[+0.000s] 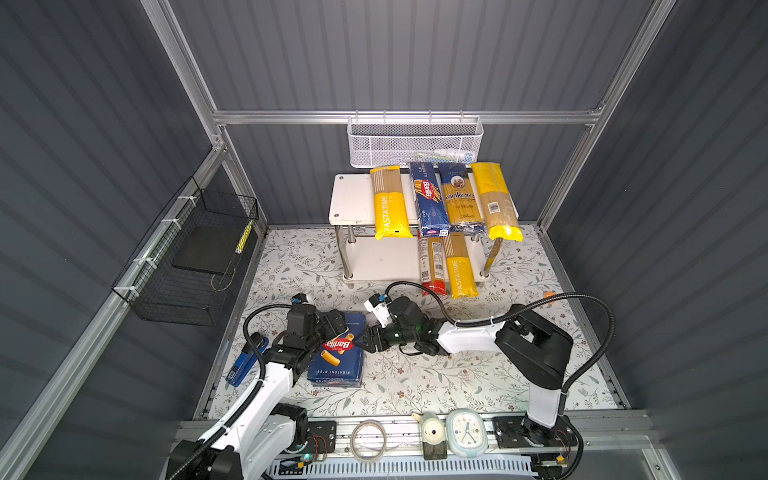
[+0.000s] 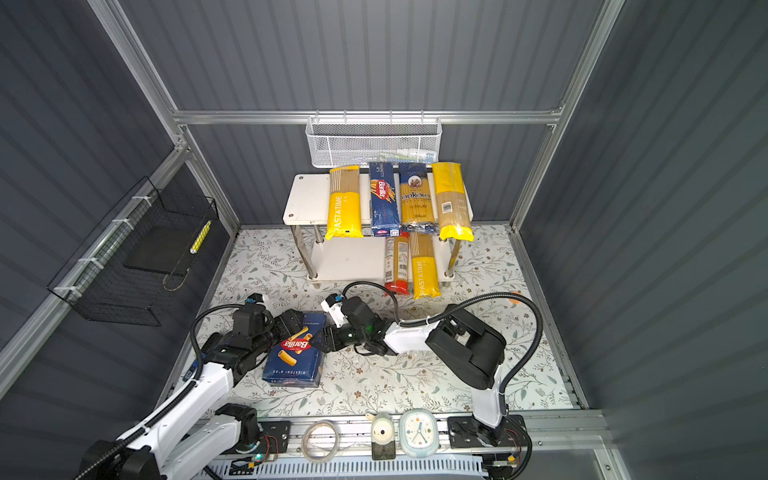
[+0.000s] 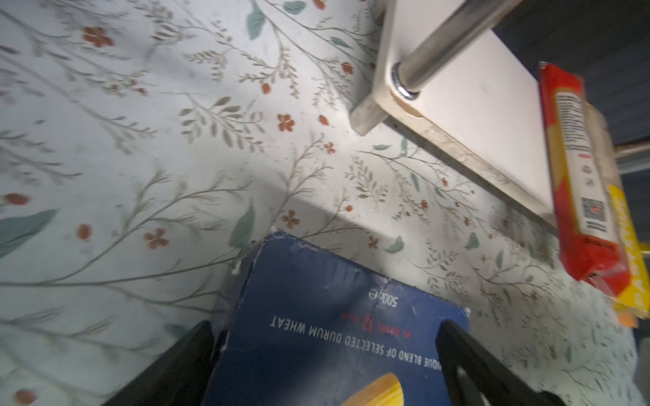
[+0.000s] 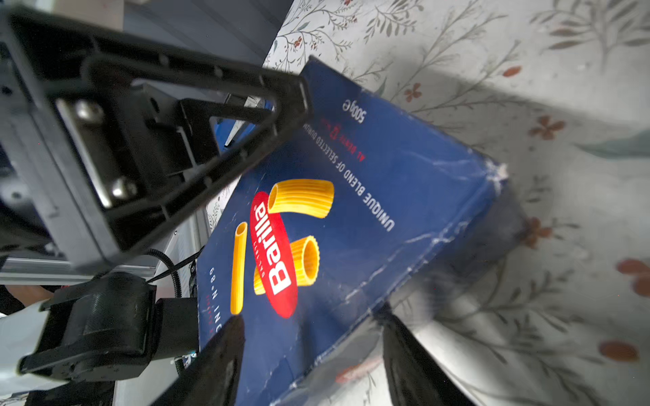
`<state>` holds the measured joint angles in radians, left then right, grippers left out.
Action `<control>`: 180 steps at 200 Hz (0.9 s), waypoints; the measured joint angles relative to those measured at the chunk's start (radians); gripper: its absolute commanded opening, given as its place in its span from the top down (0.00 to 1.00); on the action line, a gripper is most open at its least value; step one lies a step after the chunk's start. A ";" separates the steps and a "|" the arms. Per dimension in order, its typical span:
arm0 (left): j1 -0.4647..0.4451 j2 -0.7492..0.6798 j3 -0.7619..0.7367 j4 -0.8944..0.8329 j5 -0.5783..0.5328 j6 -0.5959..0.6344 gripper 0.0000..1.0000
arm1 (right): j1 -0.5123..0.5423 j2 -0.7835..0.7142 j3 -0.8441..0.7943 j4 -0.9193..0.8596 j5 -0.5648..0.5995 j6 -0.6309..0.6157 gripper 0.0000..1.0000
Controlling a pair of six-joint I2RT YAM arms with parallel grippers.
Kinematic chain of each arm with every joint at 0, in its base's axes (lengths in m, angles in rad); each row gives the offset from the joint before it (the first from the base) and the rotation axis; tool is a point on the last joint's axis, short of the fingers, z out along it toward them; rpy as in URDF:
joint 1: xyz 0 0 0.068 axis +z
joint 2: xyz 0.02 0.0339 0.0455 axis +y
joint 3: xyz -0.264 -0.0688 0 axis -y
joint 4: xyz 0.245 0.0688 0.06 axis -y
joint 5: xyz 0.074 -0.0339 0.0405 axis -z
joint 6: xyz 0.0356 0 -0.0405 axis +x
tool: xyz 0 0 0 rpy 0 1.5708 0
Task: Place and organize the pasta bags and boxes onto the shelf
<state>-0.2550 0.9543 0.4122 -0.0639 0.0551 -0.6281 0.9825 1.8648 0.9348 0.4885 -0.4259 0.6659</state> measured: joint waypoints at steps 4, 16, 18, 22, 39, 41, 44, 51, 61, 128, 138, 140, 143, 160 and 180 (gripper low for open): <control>-0.002 0.013 0.000 0.021 0.020 0.001 0.01 | 0.000 -0.012 -0.018 0.007 0.004 0.003 0.36; -0.007 0.048 0.000 0.076 0.072 0.012 0.00 | 0.001 -0.042 -0.070 0.033 0.008 0.016 0.36; -0.009 0.055 0.000 0.086 0.080 0.016 0.00 | 0.002 -0.047 -0.079 0.039 0.009 0.021 0.36; -0.012 0.068 0.001 0.105 0.097 0.018 0.00 | 0.002 -0.056 -0.096 0.047 0.010 0.027 0.36; -0.031 0.128 0.016 0.167 0.156 0.041 0.00 | 0.003 -0.083 -0.156 0.084 0.011 0.052 0.36; -0.034 0.132 0.017 0.171 0.160 0.043 0.00 | 0.003 -0.086 -0.163 0.089 0.011 0.054 0.36; -0.040 0.146 0.022 0.182 0.167 0.047 0.00 | 0.004 -0.091 -0.172 0.093 0.011 0.057 0.36; -0.055 0.172 0.034 0.198 0.176 0.055 0.00 | 0.007 -0.101 -0.197 0.110 0.016 0.064 0.36; -0.077 0.206 0.054 0.220 0.189 0.067 0.00 | 0.012 -0.117 -0.235 0.137 0.023 0.071 0.35; -0.124 0.271 0.180 0.148 0.175 0.132 0.00 | 0.028 -0.338 -0.323 -0.014 0.186 0.026 0.31; -0.124 0.261 0.213 0.087 0.117 0.145 0.00 | 0.028 -0.388 -0.326 -0.064 0.214 0.007 0.28; -0.124 0.259 0.217 0.078 0.109 0.147 0.00 | 0.028 -0.399 -0.328 -0.076 0.220 0.003 0.28; -0.124 0.251 0.227 0.054 0.084 0.149 0.00 | 0.027 -0.414 -0.329 -0.092 0.229 -0.003 0.27; -0.113 0.199 0.254 -0.056 -0.002 0.153 0.00 | 0.016 -0.497 -0.347 -0.190 0.269 -0.042 0.25; -0.045 0.119 0.245 -0.153 -0.011 0.117 0.00 | -0.026 -0.544 -0.364 -0.248 0.278 -0.082 0.24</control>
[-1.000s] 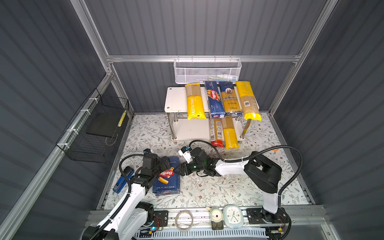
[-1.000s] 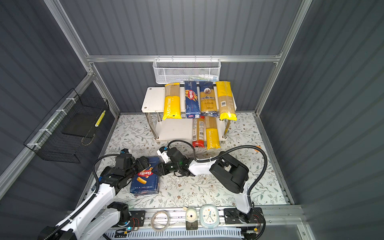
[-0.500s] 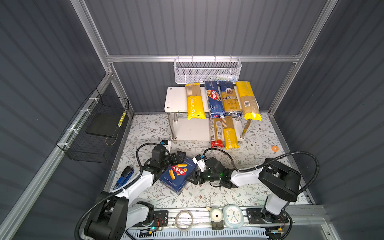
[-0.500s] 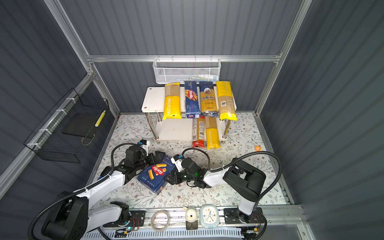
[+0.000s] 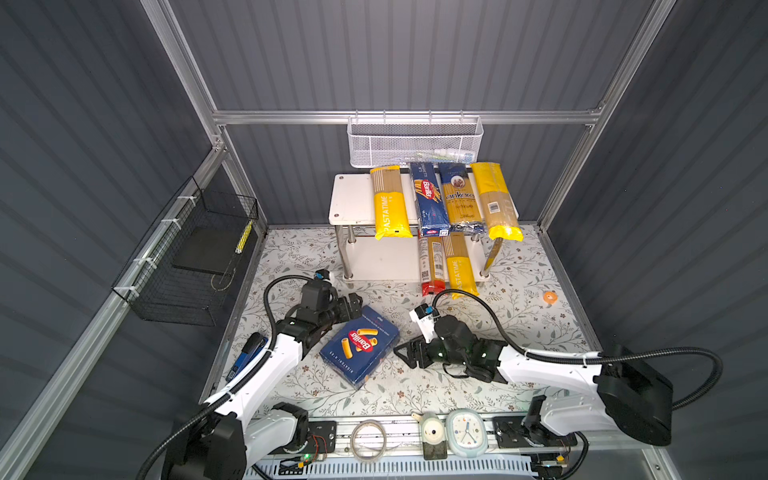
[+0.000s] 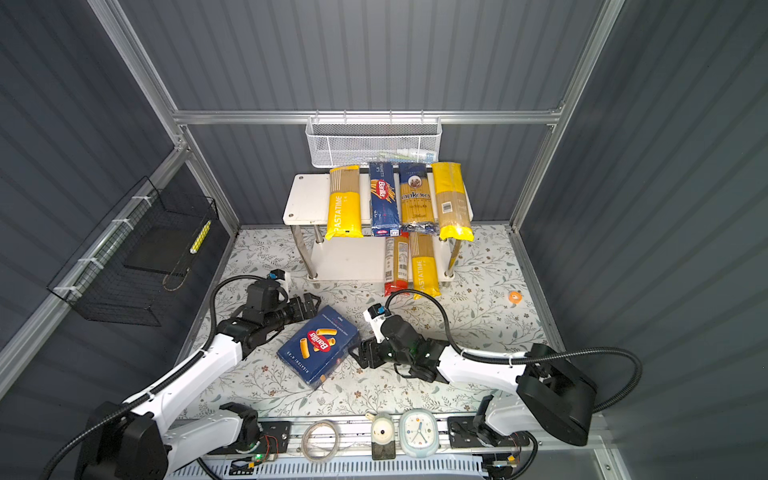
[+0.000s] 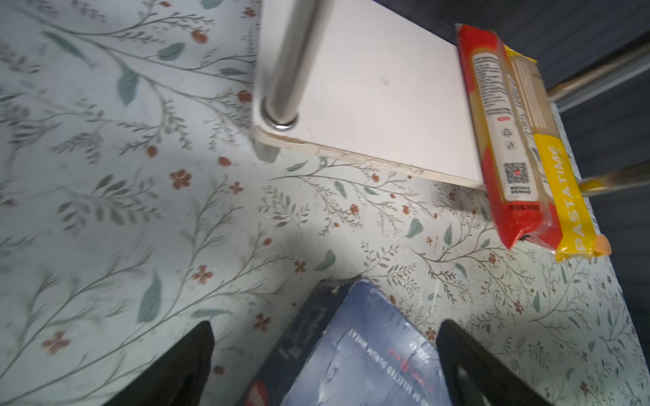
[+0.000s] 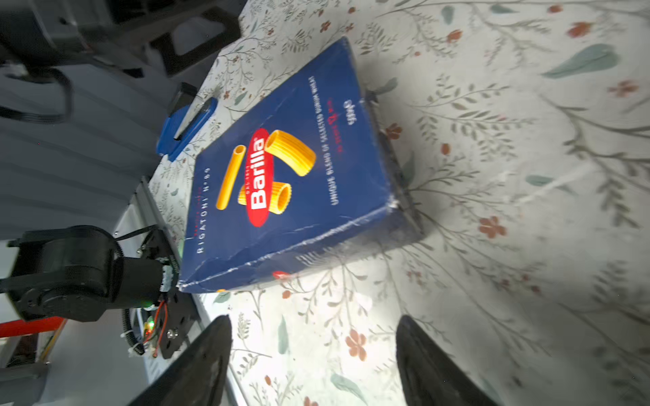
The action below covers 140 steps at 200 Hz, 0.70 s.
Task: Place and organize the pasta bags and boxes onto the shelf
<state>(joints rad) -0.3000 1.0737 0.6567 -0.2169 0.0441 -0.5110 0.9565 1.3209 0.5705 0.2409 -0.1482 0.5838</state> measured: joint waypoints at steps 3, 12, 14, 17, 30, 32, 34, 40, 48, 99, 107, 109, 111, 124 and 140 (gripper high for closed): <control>0.014 -0.011 -0.006 -0.010 0.005 -0.010 0.00 | -0.007 0.000 0.000 -0.004 0.000 -0.006 0.24; 0.050 -0.045 -0.031 -0.041 0.015 -0.035 0.00 | -0.027 0.006 0.000 -0.010 -0.002 -0.021 0.24; 0.056 -0.050 -0.036 -0.046 0.016 -0.040 0.00 | -0.032 0.008 0.000 -0.010 -0.002 -0.024 0.24; 0.067 -0.064 -0.047 -0.061 0.016 -0.051 0.00 | -0.037 0.012 0.002 -0.010 -0.002 -0.029 0.24; 0.085 -0.113 -0.091 -0.123 0.016 -0.090 0.00 | -0.056 0.041 0.017 -0.018 -0.005 -0.053 0.23; 0.085 -0.122 -0.098 -0.134 0.017 -0.097 0.00 | -0.059 0.048 0.021 -0.019 -0.007 -0.056 0.23; 0.085 -0.129 -0.105 -0.144 0.018 -0.103 0.00 | -0.060 0.052 0.024 -0.019 -0.007 -0.060 0.23; 0.085 -0.160 -0.125 -0.176 0.019 -0.123 0.00 | -0.065 0.074 0.040 -0.021 -0.012 -0.071 0.23; 0.085 -0.199 -0.145 -0.210 0.019 -0.147 0.00 | -0.071 0.098 0.060 -0.019 -0.021 -0.081 0.23; 0.085 -0.382 -0.193 -0.323 0.047 -0.292 0.00 | -0.115 0.224 0.157 0.050 -0.114 -0.121 0.23; 0.085 -0.391 -0.198 -0.330 0.063 -0.309 0.00 | -0.121 0.243 0.171 0.056 -0.133 -0.122 0.23; 0.085 -0.392 -0.200 -0.333 0.066 -0.312 0.00 | -0.123 0.248 0.175 0.059 -0.137 -0.122 0.23; 0.085 -0.394 -0.201 -0.335 0.071 -0.316 0.00 | -0.124 0.256 0.179 0.062 -0.143 -0.121 0.23; 0.085 -0.405 -0.209 -0.354 0.095 -0.337 0.00 | -0.129 0.290 0.198 0.078 -0.171 -0.121 0.23; 0.085 -0.426 -0.211 -0.385 0.116 -0.353 0.00 | -0.130 0.322 0.211 0.096 -0.199 -0.120 0.23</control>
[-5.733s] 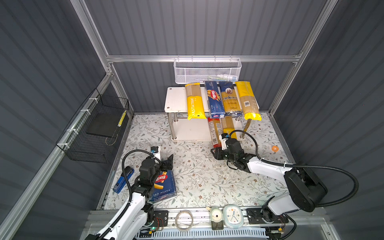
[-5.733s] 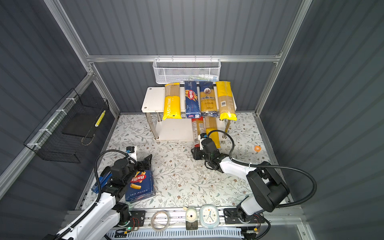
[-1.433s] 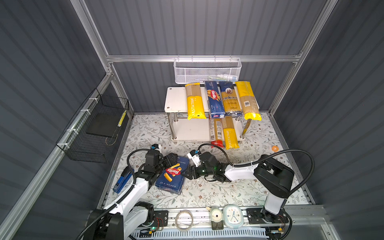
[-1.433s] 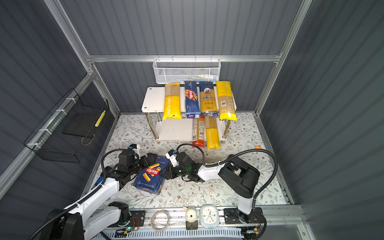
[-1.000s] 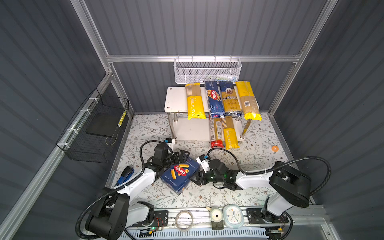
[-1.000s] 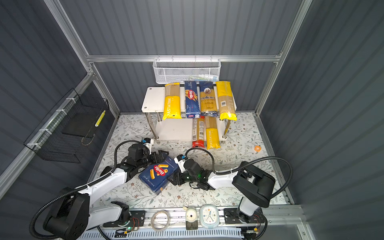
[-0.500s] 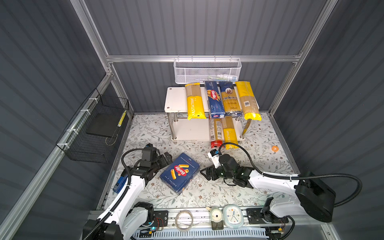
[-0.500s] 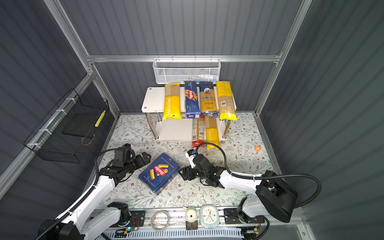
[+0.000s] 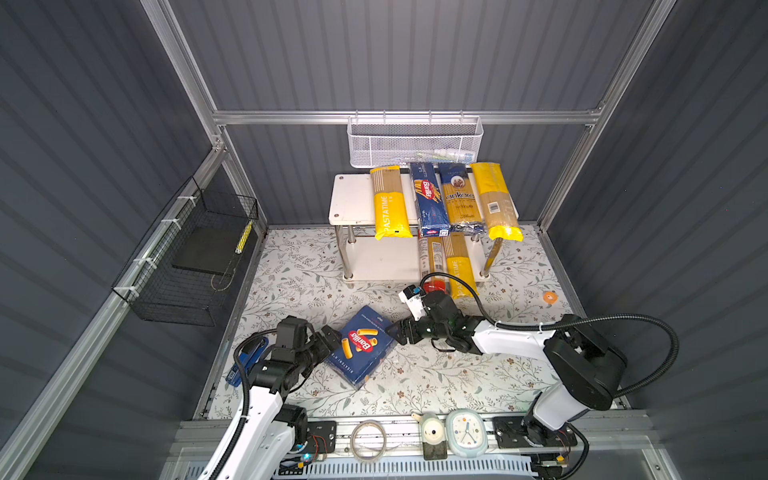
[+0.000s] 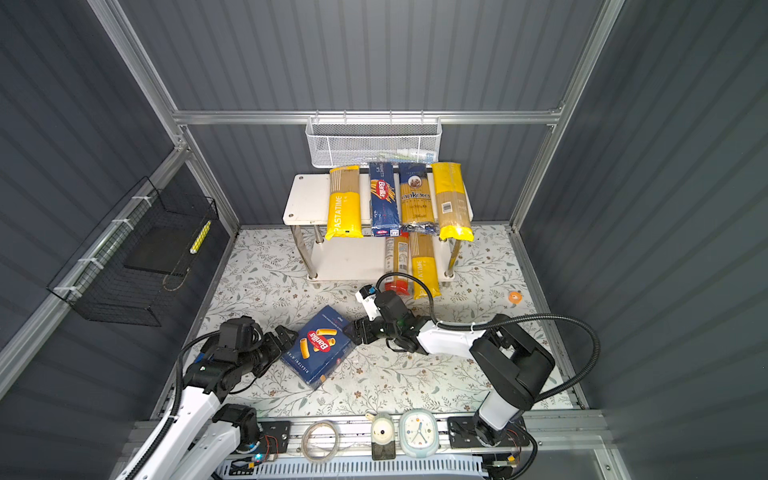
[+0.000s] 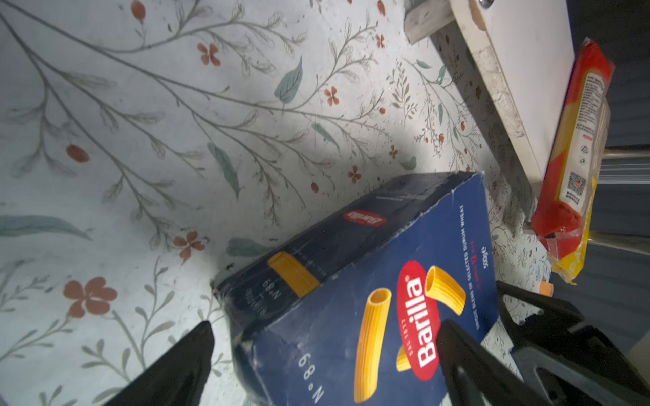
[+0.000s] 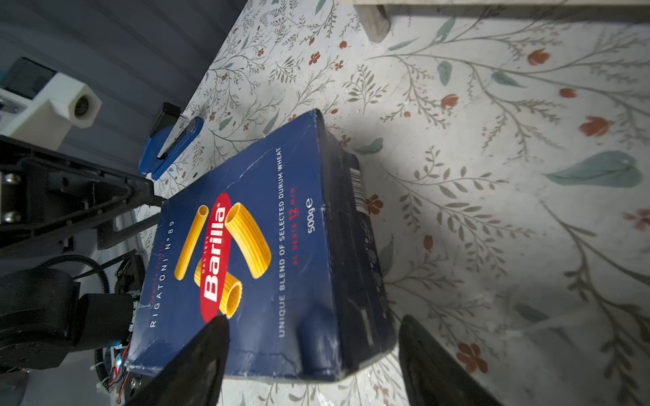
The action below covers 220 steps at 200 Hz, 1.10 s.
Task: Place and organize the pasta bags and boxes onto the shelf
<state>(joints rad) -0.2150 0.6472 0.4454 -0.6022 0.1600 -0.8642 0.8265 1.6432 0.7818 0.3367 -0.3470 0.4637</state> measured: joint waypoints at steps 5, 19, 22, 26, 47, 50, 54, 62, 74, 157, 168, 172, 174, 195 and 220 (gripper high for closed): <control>0.000 -0.008 0.000 -0.006 0.005 -0.005 0.00 | 0.000 0.008 0.005 0.000 -0.006 0.001 0.23; 0.000 -0.024 -0.004 -0.011 0.018 -0.010 0.00 | 0.000 0.031 0.023 -0.002 -0.024 0.003 0.23; 0.000 -0.026 -0.007 -0.010 0.021 -0.010 0.01 | 0.000 0.034 0.026 -0.002 -0.026 0.003 0.23; 0.000 -0.028 -0.010 -0.008 0.026 -0.012 0.00 | 0.000 0.038 0.031 -0.001 -0.030 0.003 0.23; 0.000 -0.016 -0.021 0.012 0.049 -0.015 0.00 | 0.000 0.052 0.042 0.008 -0.045 0.006 0.24; 0.000 -0.011 -0.021 0.017 0.052 -0.016 0.00 | 0.000 0.053 0.042 0.008 -0.048 0.006 0.24; 0.000 -0.005 -0.021 0.022 0.055 -0.016 0.00 | 0.000 0.053 0.041 0.007 -0.050 0.008 0.24; 0.000 0.005 -0.021 0.031 0.057 -0.016 0.00 | 0.000 0.055 0.041 0.007 -0.054 0.008 0.24; 0.000 0.022 -0.021 0.052 0.062 -0.016 0.00 | 0.000 0.055 0.041 0.008 -0.061 0.011 0.24; 0.000 0.298 0.049 0.359 0.128 0.057 0.00 | 0.001 -0.101 -0.121 0.011 -0.050 0.054 0.24; 0.000 0.313 0.068 0.370 0.124 0.079 0.00 | 0.002 -0.132 -0.159 0.016 -0.047 0.069 0.24; 0.000 0.318 0.076 0.372 0.121 0.092 0.00 | 0.003 -0.144 -0.173 0.016 -0.045 0.075 0.25; 0.000 0.320 0.080 0.372 0.118 0.096 0.00 | 0.004 -0.148 -0.178 0.016 -0.044 0.077 0.25; 0.000 0.323 0.108 0.366 0.080 0.145 0.00 | 0.008 -0.201 -0.234 -0.001 -0.010 0.102 0.25; 0.000 0.288 0.103 0.312 0.034 0.185 0.00 | 0.008 -0.249 -0.277 -0.012 0.039 0.114 0.24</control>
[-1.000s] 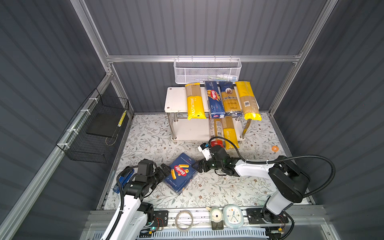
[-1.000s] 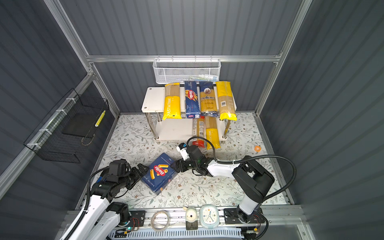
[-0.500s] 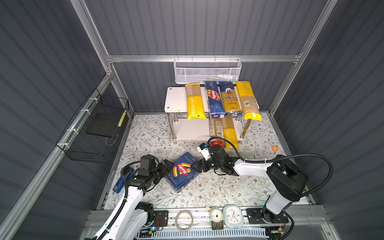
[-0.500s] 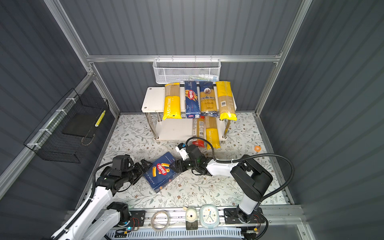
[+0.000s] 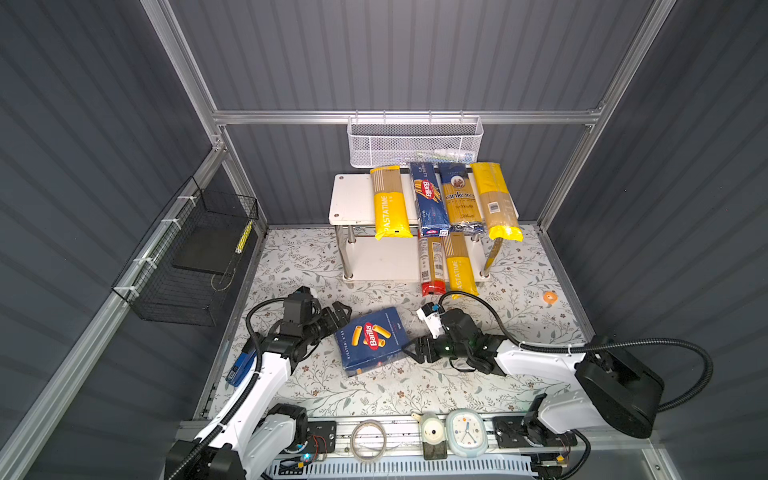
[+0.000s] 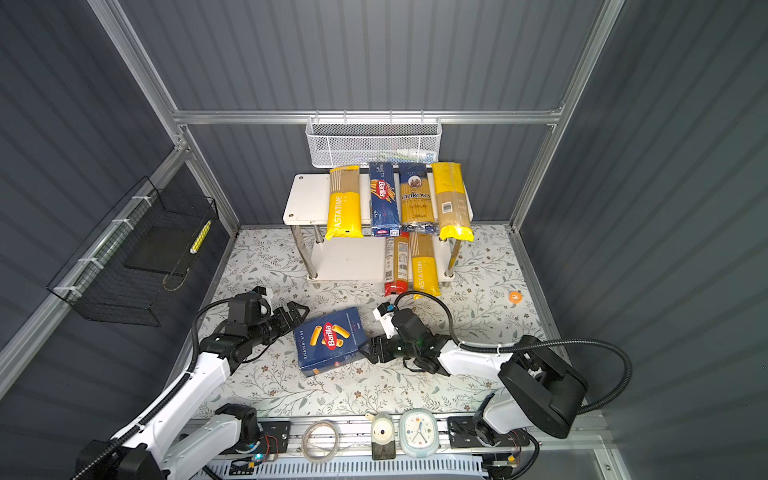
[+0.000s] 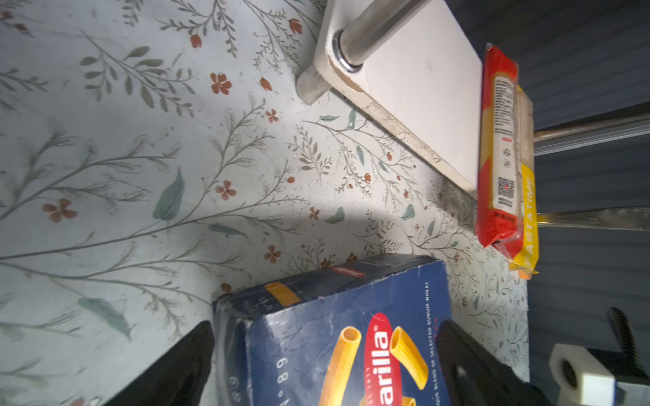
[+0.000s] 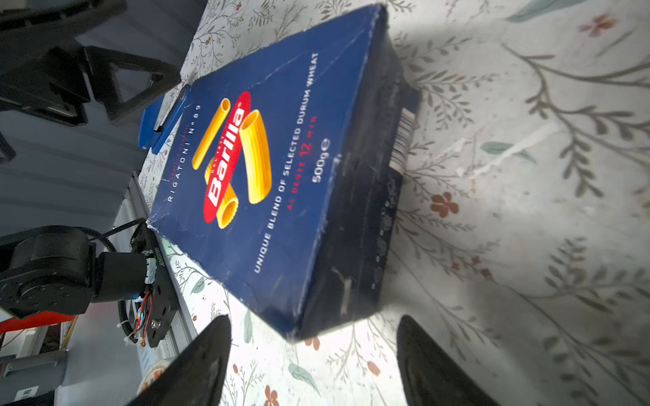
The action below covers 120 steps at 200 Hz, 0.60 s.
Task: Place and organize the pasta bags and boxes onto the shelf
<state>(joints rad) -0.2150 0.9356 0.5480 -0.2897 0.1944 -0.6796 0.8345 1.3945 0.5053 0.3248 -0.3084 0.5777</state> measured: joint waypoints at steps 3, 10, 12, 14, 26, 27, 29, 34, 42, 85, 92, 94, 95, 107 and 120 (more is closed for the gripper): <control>0.000 -0.008 -0.004 -0.005 -0.002 0.001 0.00 | 0.000 -0.003 -0.003 0.001 0.003 0.000 0.24; 0.000 -0.032 -0.018 -0.014 -0.005 0.004 0.00 | 0.000 -0.008 -0.008 0.000 0.010 0.000 0.24; 0.000 -0.040 -0.023 -0.016 -0.004 0.004 0.00 | 0.000 -0.008 -0.009 0.000 0.011 0.000 0.24; 0.000 -0.048 -0.029 -0.018 -0.004 0.004 0.01 | -0.001 -0.008 -0.009 0.001 0.014 0.000 0.24; 0.000 -0.101 -0.068 -0.033 0.000 0.003 0.00 | -0.001 -0.004 -0.008 0.006 0.018 0.000 0.24; 0.000 -0.107 -0.073 -0.034 0.002 0.002 0.01 | -0.001 -0.003 -0.008 0.006 0.018 0.000 0.24; 0.000 -0.113 -0.079 -0.036 0.003 0.002 0.01 | -0.001 -0.002 -0.008 0.006 0.018 0.000 0.24; 0.000 -0.137 -0.098 -0.040 0.008 -0.003 0.01 | -0.001 0.004 -0.004 0.008 0.018 -0.001 0.24; 0.000 -0.174 -0.131 -0.048 0.019 -0.009 0.00 | -0.001 0.018 0.002 0.015 0.016 -0.001 0.24; 0.000 -0.333 -0.233 -0.076 0.081 -0.049 0.00 | -0.003 0.118 0.052 0.073 -0.037 0.000 0.25; 0.000 -0.345 -0.236 -0.074 0.094 -0.055 0.01 | -0.003 0.133 0.061 0.080 -0.045 0.001 0.25; 0.000 -0.349 -0.237 -0.073 0.099 -0.057 0.00 | -0.003 0.137 0.065 0.082 -0.048 0.002 0.25; 0.000 -0.351 -0.237 -0.072 0.101 -0.058 0.00 | -0.003 0.139 0.066 0.083 -0.050 0.002 0.25; 0.000 -0.357 -0.239 -0.056 0.126 -0.062 0.01 | -0.003 0.157 0.079 0.097 -0.062 0.002 0.25; 0.000 -0.344 -0.241 -0.039 0.148 -0.065 0.00 | -0.003 0.169 0.086 0.106 -0.071 0.003 0.25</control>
<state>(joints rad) -0.2153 0.5915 0.3073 -0.3283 0.3428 -0.7448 0.8318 1.5635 0.5915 0.4309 -0.3794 0.5804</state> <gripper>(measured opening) 0.995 0.754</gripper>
